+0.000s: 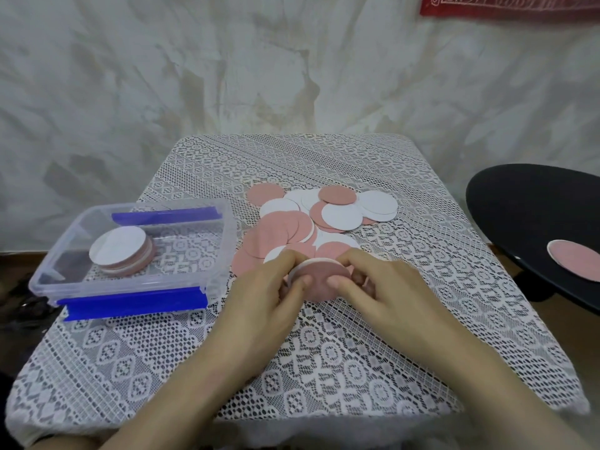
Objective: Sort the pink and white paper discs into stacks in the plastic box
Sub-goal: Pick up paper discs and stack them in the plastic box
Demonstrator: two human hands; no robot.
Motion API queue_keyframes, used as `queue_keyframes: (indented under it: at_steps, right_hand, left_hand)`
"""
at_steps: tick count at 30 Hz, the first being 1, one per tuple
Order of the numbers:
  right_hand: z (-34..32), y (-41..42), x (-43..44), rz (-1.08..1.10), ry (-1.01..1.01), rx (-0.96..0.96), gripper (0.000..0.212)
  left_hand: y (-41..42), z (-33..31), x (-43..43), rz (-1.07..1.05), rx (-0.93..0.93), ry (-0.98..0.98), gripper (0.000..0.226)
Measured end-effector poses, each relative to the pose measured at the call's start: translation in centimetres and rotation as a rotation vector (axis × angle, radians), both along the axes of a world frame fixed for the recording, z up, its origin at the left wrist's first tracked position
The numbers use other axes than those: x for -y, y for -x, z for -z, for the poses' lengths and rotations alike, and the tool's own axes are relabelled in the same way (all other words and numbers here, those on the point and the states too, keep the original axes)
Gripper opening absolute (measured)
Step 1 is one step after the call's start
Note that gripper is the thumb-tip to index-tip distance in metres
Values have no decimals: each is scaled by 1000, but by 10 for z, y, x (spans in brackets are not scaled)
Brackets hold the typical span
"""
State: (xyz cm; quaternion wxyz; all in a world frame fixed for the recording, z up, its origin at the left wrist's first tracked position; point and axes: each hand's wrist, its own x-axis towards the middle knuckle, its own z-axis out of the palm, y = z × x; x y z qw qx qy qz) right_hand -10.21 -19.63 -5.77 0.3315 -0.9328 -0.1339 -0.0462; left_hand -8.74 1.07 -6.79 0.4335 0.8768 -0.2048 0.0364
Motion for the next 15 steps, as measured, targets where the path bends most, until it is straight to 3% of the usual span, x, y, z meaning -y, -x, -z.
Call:
queue_keyframes:
  at_steps: [10,15]
  right_hand:
    - [-2,18,-13,-32,35,63,22]
    - [2,19,-16,-58,155,31,24]
  left_hand:
    - [18,-2,-4,-20,93,-35,9]
    - [18,0,-6,0,99,-142,6]
